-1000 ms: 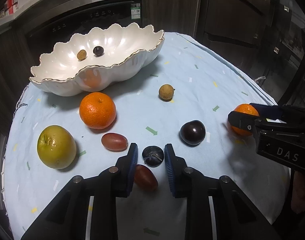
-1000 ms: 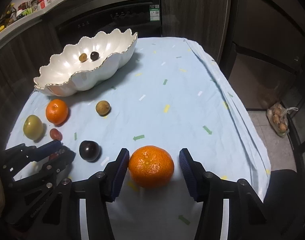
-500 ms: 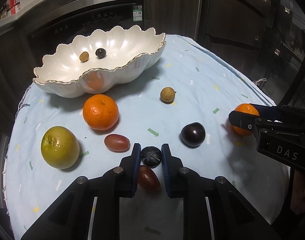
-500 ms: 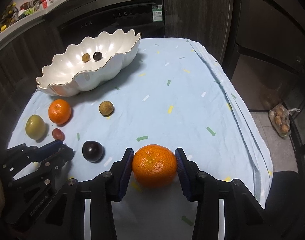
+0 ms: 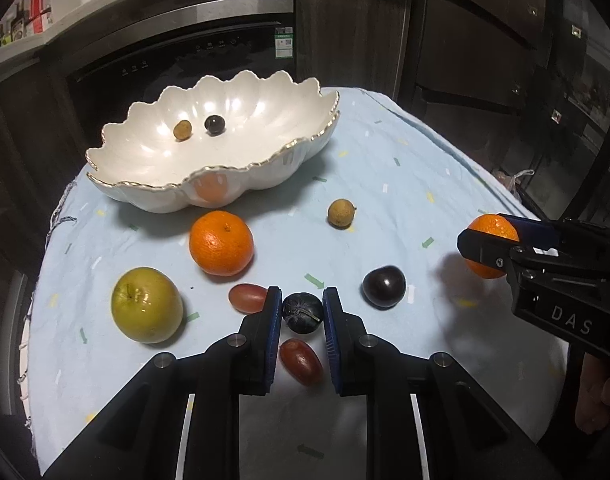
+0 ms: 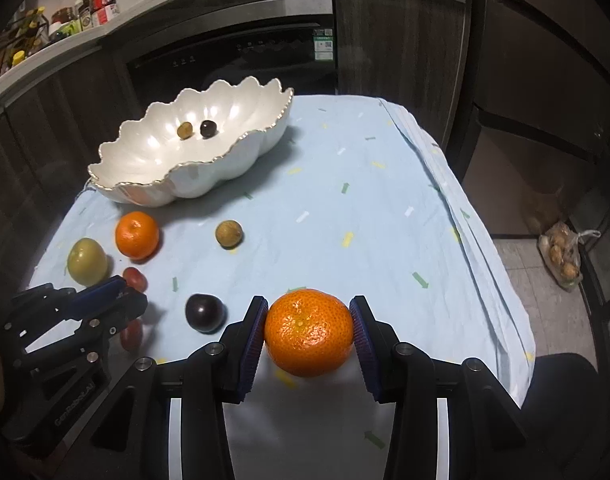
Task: Organize fruits
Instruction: 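Lift and carry the dark blue fruit and mandarin over the bowl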
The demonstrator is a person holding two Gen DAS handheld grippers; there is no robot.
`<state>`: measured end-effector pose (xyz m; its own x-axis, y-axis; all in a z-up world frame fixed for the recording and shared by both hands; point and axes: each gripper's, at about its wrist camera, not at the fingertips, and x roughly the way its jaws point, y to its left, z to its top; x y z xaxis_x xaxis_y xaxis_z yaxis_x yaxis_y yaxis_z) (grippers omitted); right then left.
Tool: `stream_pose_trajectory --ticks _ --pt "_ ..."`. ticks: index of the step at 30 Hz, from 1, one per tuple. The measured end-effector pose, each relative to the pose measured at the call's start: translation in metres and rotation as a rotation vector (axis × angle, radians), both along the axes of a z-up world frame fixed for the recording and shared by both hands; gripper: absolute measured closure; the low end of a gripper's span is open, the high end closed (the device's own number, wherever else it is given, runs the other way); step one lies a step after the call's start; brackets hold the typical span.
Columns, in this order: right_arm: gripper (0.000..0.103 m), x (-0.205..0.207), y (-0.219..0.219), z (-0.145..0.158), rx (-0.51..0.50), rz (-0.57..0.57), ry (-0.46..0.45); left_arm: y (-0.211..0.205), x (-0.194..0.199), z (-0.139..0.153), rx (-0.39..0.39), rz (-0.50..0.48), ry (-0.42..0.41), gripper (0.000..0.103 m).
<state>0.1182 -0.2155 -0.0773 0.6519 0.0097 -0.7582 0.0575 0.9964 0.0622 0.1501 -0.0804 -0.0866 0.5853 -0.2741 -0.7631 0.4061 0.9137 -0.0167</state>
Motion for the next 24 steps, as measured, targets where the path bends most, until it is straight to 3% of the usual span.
stream_pose_trajectory --ticks 24 --pt "0.059 0.026 0.026 0.056 -0.011 0.062 -0.123 0.032 0.024 0.050 -0.046 0.104 -0.061 0.082"
